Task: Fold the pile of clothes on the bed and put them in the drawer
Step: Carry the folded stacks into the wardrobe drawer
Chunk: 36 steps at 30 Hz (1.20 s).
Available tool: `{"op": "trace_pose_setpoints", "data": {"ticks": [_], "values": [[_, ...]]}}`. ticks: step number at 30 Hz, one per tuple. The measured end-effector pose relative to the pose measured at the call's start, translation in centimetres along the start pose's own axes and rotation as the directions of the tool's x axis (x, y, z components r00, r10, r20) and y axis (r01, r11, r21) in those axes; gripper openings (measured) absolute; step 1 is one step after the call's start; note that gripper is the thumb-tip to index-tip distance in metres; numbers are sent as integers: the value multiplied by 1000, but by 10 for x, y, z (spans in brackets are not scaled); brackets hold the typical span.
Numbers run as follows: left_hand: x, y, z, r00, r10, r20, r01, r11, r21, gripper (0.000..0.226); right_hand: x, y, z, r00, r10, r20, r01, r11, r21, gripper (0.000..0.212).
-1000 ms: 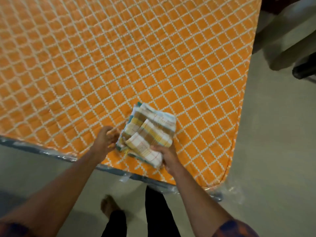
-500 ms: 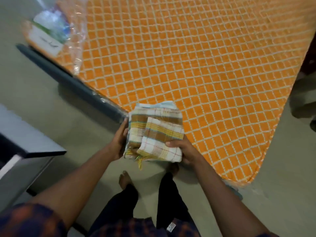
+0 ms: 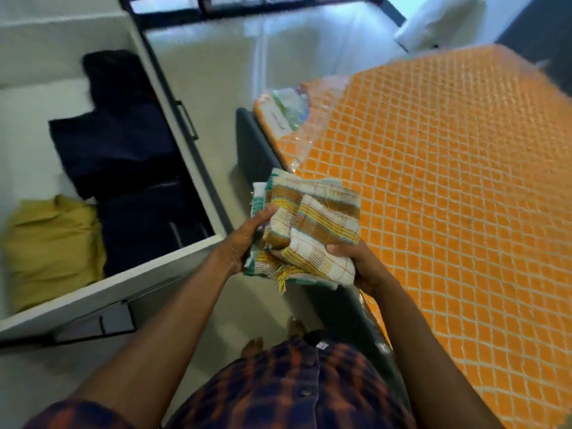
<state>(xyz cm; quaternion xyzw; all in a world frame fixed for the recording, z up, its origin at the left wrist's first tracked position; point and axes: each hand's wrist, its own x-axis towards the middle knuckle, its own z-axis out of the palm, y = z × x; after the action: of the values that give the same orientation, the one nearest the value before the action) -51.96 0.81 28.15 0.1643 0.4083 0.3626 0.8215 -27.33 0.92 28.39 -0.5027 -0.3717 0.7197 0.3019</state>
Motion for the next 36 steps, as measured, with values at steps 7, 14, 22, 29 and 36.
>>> {"op": "trace_pose_setpoints", "data": {"ticks": [7, 14, 22, 29, 36], "values": [[-34, 39, -67, 921, 323, -217, -368, 906, -211, 104, 115, -50, 89, 951, 49, 307, 4, 985, -170, 55], [-35, 53, -114, 683, 365, -633, -610, 762, -218, 114, 225, -77, 158, 775, 243, 583, 8, 919, -394, 65], [-2, 74, -102, 453, 259, -853, -814, 510, -277, 86, 326, -109, 219, 541, 472, 696, 70, 800, -597, 69], [-2, 73, -105, 280, 181, -943, -909, 366, -199, 49, 342, -109, 270, 417, 581, 699, 49, 753, -656, 53], [-5, 69, -134, 166, 182, -969, -942, 319, -102, 39, 348, -107, 312, 397, 626, 671, 97, 699, -709, 39]]}}
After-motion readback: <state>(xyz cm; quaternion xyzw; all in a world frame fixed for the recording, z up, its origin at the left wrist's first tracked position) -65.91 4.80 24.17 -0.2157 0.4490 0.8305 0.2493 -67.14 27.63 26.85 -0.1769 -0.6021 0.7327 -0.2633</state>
